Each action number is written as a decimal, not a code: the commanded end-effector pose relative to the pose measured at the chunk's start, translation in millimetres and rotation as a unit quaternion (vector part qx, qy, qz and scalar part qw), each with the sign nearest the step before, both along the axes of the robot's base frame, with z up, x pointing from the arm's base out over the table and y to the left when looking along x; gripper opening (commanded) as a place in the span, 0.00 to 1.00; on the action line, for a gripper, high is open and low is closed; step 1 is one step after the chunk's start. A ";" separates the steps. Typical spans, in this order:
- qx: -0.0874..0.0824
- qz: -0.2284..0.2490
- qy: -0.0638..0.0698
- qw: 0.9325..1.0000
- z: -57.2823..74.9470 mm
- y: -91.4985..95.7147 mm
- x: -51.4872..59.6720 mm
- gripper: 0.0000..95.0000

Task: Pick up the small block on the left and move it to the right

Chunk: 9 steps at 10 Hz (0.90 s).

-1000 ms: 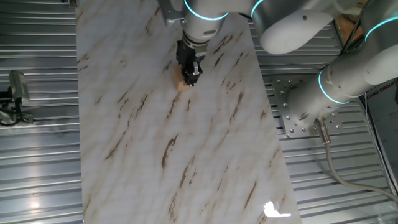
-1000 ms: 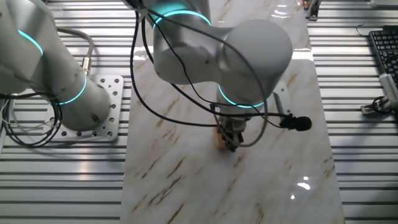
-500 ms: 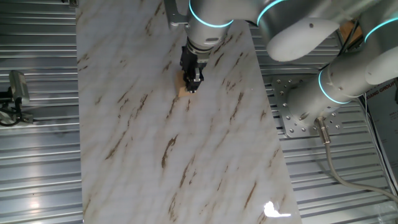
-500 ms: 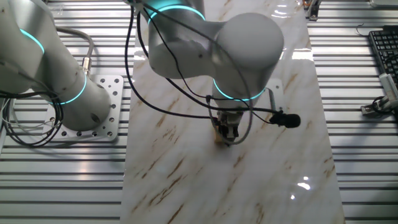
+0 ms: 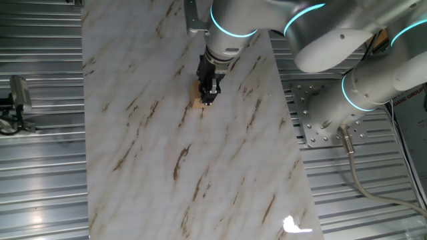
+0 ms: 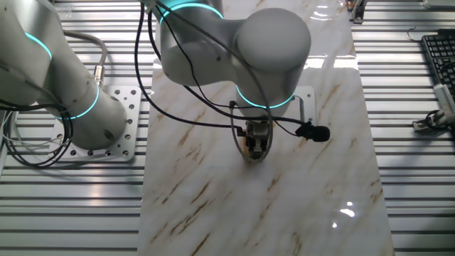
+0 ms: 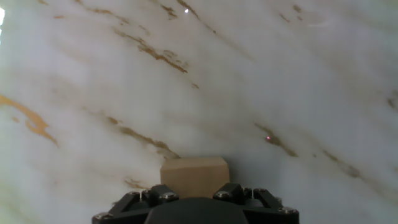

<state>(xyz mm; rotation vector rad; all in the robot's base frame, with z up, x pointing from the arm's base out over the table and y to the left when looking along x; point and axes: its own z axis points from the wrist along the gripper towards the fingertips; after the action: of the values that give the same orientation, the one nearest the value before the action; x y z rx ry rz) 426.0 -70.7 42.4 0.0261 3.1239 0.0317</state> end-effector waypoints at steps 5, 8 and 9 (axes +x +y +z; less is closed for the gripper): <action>0.074 -0.040 -0.021 0.996 -7.1 -3.1 -2.2 0.00; -0.013 -0.001 -0.020 1.000 -8.3 -3.2 -2.1 0.00; -0.026 0.004 -0.013 1.000 -8.8 -3.6 -2.7 0.00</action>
<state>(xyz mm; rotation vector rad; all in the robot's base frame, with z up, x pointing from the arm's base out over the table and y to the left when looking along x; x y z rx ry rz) 424.0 -76.9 41.0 0.1296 3.0645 0.2186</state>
